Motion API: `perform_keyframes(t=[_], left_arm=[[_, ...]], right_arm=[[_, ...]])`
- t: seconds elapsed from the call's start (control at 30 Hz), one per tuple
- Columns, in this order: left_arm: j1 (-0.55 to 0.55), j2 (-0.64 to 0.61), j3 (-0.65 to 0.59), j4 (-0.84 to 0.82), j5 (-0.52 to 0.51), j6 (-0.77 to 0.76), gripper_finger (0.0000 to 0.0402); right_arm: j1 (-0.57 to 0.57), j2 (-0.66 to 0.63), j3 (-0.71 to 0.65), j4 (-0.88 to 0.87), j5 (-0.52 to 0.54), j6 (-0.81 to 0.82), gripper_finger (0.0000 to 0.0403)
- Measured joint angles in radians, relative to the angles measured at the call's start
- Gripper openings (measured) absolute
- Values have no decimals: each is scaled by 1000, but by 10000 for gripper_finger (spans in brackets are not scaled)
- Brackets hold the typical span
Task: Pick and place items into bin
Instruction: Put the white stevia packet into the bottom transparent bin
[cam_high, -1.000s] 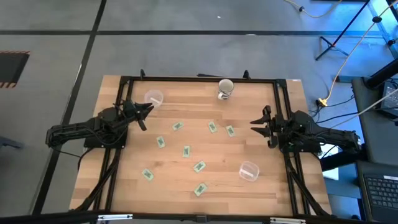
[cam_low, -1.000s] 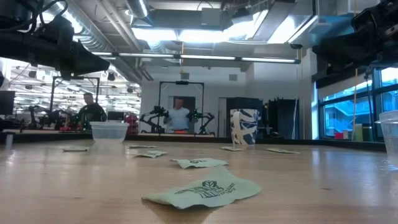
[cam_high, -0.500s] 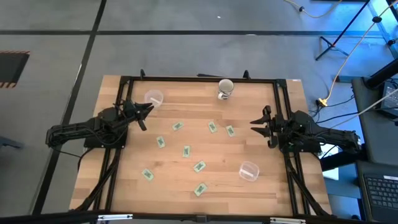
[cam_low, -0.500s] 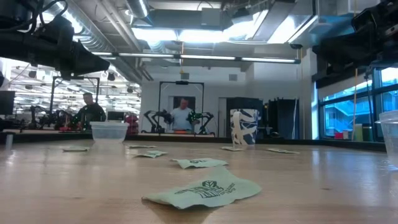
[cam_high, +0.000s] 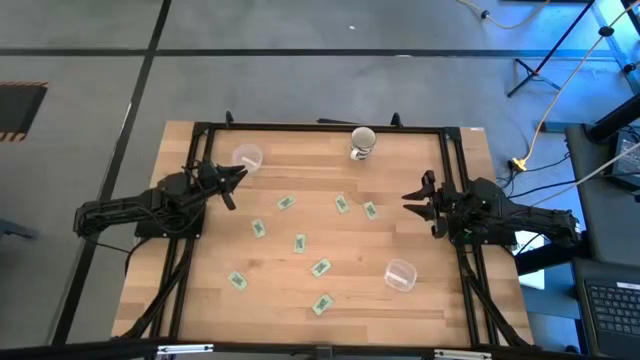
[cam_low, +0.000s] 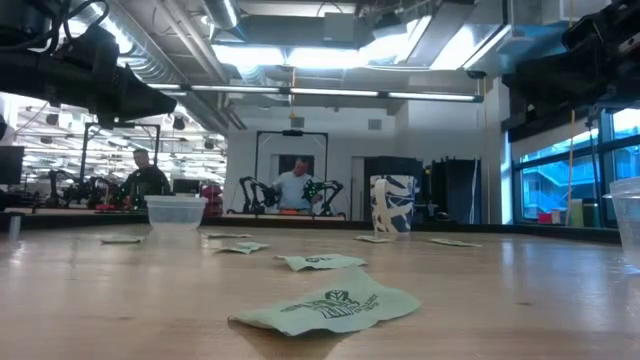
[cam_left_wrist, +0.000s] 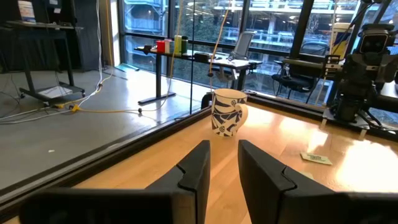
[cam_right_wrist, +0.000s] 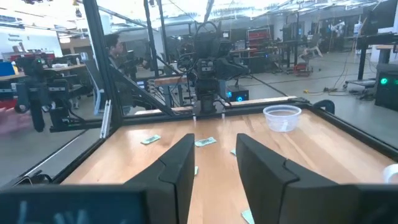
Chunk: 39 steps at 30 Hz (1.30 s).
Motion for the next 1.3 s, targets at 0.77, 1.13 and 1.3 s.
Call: perform_keyframes(t=[0.77,1.13,1.3], left_arm=[[0,0,0,0,-4,6,77],[0,0,0,0,-14,26,77],[0,0,0,2,-49,53,77]], right_arm=[[0,0,0,13,0,185,123],[0,0,0,-5,38,195,123],[0,0,0,-16,217,264,123]])
